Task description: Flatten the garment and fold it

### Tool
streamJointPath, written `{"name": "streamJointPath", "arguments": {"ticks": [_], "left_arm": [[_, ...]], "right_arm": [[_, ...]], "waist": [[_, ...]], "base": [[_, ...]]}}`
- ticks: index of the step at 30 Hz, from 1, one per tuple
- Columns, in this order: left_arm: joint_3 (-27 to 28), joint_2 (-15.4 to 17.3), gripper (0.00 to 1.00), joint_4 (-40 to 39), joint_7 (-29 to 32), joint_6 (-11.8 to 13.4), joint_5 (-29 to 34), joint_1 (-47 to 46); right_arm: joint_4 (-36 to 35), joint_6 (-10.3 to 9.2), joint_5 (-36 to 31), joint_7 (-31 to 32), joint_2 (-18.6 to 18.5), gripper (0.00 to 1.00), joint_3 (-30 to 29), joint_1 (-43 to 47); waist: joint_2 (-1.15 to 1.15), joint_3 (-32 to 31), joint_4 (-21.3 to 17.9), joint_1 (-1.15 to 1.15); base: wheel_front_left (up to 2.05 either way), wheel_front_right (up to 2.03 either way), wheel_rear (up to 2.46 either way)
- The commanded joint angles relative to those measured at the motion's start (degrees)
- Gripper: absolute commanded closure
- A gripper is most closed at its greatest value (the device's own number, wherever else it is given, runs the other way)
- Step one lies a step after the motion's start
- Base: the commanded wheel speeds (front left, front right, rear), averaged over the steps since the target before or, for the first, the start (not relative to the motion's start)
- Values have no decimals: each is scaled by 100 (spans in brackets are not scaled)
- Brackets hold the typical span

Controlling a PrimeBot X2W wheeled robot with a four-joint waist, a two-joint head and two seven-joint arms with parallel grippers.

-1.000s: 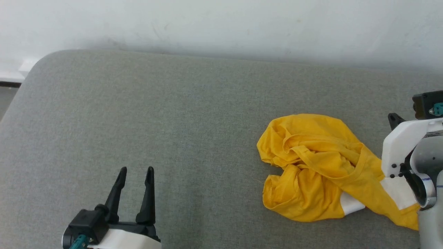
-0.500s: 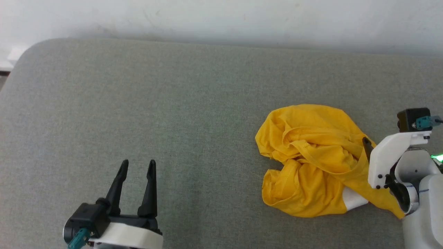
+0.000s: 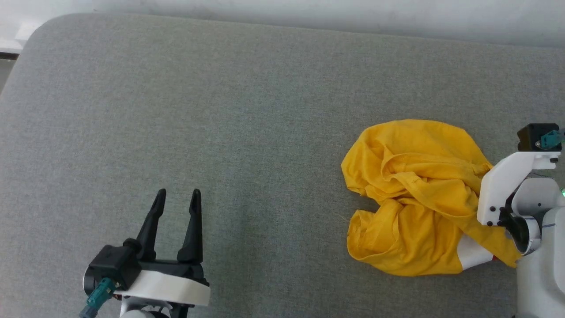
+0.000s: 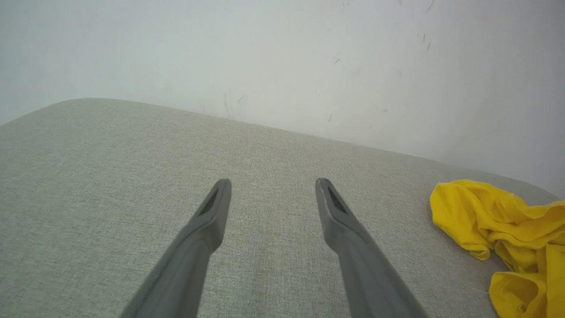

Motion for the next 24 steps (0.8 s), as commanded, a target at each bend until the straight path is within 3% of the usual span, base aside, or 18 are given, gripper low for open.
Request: {"name": "streamJointPath", "arguments": {"ticks": [1,9,16,24], "left_arm": [[6,10,0,16,-27,-38,-15,-72],[54,3,0,57,-27,-39,26,40],[162,-3,0,37,-27,-39,135,270],[184,-12,0,-22,-27,-39,161,471]], "right_arm": [[-39,-5,1,-7,22,100,5,-73],[-519,-5,375,-548,45,100,380,-378],[-1590,-5,1140,-684,52,100,1056,-314],[-2944,-5,1967,71,54,100,1533,1336]], "waist": [[0,-32,-34,-2],[0,-458,-262,-2],[0,-969,-424,-2],[0,-1095,-472,-2]], "base": [[0,0,0],[0,0,0],[0,0,0],[0,0,0]]}}
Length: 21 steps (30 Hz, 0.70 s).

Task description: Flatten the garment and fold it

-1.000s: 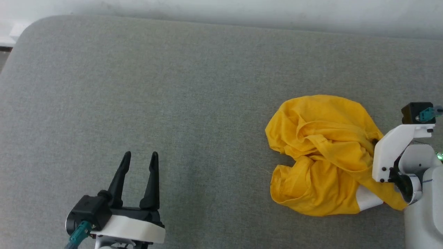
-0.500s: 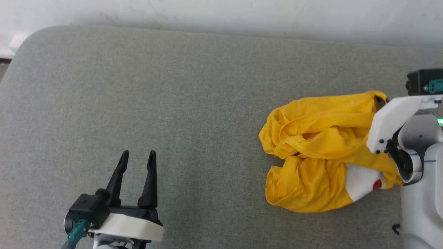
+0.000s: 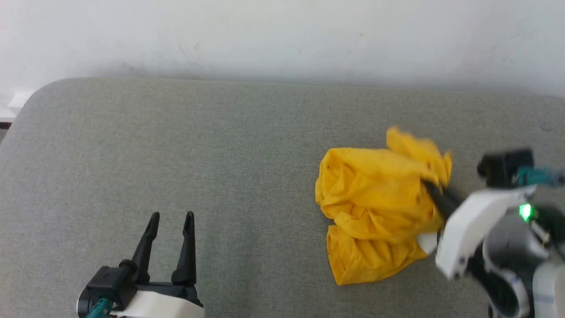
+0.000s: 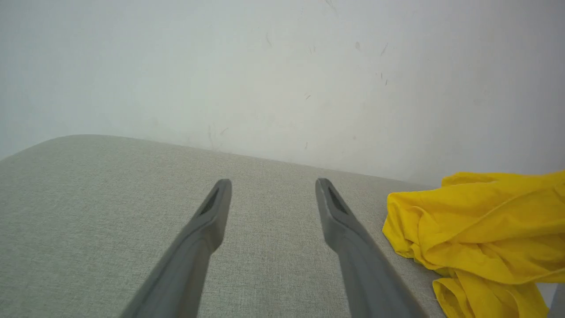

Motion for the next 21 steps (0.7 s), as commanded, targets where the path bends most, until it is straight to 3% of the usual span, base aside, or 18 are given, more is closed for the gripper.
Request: {"name": "streamJointPath", "arguments": {"ticks": [1,4,8,14,15,16,17,21], "left_arm": [[9,-9,0,-26,-27,-39,49,74],[-16,-10,0,-39,-27,-39,32,85],[-42,-12,0,-36,-27,-39,11,47],[-28,-12,0,1,-27,-39,24,31],[-32,-12,0,11,-27,-39,28,31],[-39,-12,0,19,-27,-39,32,33],[-49,-12,0,26,-27,-39,35,34],[-89,-13,0,57,-27,-39,55,55]], "right_arm": [[-103,-4,20,118,7,100,-7,388],[-241,-4,235,482,7,100,-169,1380],[-354,-4,-30,937,8,100,-524,2473],[-332,-4,-318,1099,8,100,-868,3094],[-290,-4,-374,1021,8,84,-876,3075],[-243,-4,-395,890,8,53,-907,3022],[-196,-4,-409,734,8,0,-913,2944],[-50,-4,-121,54,8,0,-758,2520]], "waist": [[0,-1,-24,1],[0,64,-1,1],[0,147,41,1],[0,171,10,1],[0,159,-2,1],[0,146,-14,1],[0,129,-24,1],[0,29,-50,1]], "base": [[0,0,0],[0,0,0],[0,0,0],[0,0,0],[0,0,0],[0,0,0],[0,0,0],[0,0,0]]}}
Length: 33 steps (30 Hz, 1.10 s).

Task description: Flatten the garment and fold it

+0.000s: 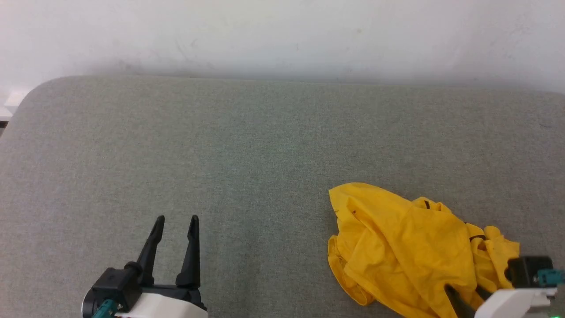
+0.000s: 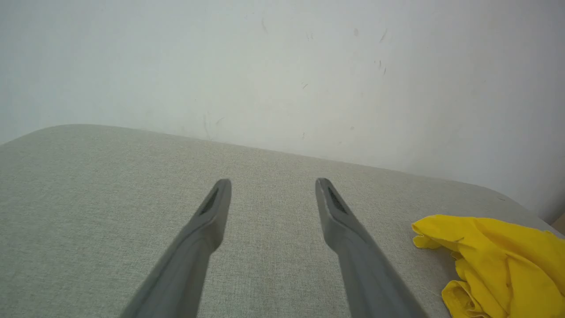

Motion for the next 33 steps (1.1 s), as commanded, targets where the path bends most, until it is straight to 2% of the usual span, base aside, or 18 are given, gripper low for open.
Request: {"name": "streamJointPath", "arguments": {"ticks": [1,4,10,15,22,23,24,25,26,33], "left_arm": [[-25,-11,0,18,-27,-38,60,4],[-39,-11,0,15,-27,-38,55,24],[-86,-11,0,-21,-27,-38,37,12],[-139,-11,0,-19,-27,-38,-13,-113],[-216,-11,0,62,-27,-38,-121,-289],[-218,-11,0,74,-27,-38,-131,-299],[-210,-11,0,85,-27,-38,-143,-304],[-196,-11,0,92,-27,-38,-151,-305],[-178,-11,0,97,-27,-38,-157,-300],[-79,-11,0,124,-27,-34,-179,-206]], "right_arm": [[3,-4,196,-178,2,0,70,-248],[-115,-4,530,-433,2,0,97,-658],[-140,-4,35,-538,2,0,378,-1639],[605,-4,-208,-249,-175,0,955,-2442],[2079,-4,-307,299,-391,0,1647,-3245],[2236,-4,-308,408,-414,5,1742,-3298],[2353,-4,-291,492,-428,60,1809,-3338],[2429,-4,-279,528,-432,83,1832,-3373],[2475,-4,-284,542,-452,100,1873,-3406],[2502,-4,-335,214,-575,100,1778,-3686]], "waist": [[0,-69,-7,0],[0,-116,6,0],[0,-30,102,0],[0,198,261,0],[0,405,570,0],[0,409,611,0],[0,405,646,0],[0,397,674,0],[0,389,696,0],[0,229,687,0]], "base": [[0,0,0],[0,0,0],[0,0,0],[0,0,0],[0,0,0],[0,0,0],[0,0,0],[0,0,0],[0,0,0],[0,0,0]]}}
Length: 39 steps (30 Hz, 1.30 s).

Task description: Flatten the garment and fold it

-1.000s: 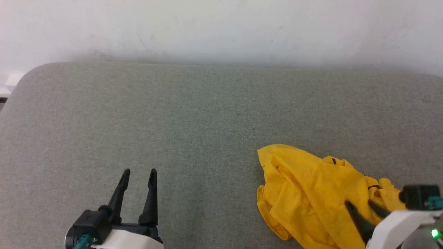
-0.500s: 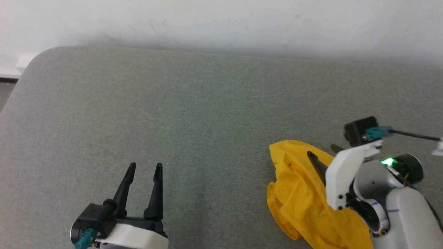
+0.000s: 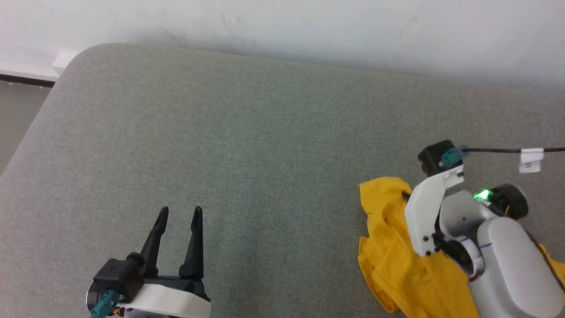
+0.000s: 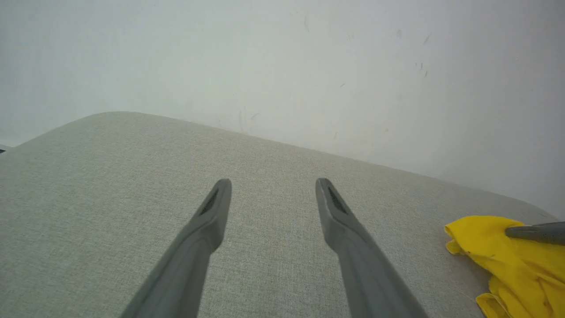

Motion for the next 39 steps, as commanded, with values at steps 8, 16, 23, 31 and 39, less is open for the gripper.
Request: {"name": "streamJointPath", "arguments": {"ticks": [8,16,23,31,39], "left_arm": [[7,-10,0,-18,-27,12,-63,2],[234,-10,0,-87,-27,51,-5,60],[314,-10,0,-101,-27,56,-19,55],[224,-10,0,-10,-27,48,-81,35],[144,-10,0,53,-27,46,-38,104]], "right_arm": [[-158,-4,68,-622,119,100,116,-875],[-139,-4,653,-993,495,100,1087,-1627],[577,-4,1494,-1302,542,100,2481,-1757],[1477,-4,2341,-1354,543,100,3551,-1101],[1693,-4,2469,-2057,544,0,3625,-1175]], "waist": [[0,-218,-70,0],[0,-251,-41,0],[0,-149,270,0],[0,-103,669,0],[0,-288,499,0]], "base": [[0,0,0],[0,0,0],[0,0,0],[0,0,0],[0,0,0]]}}
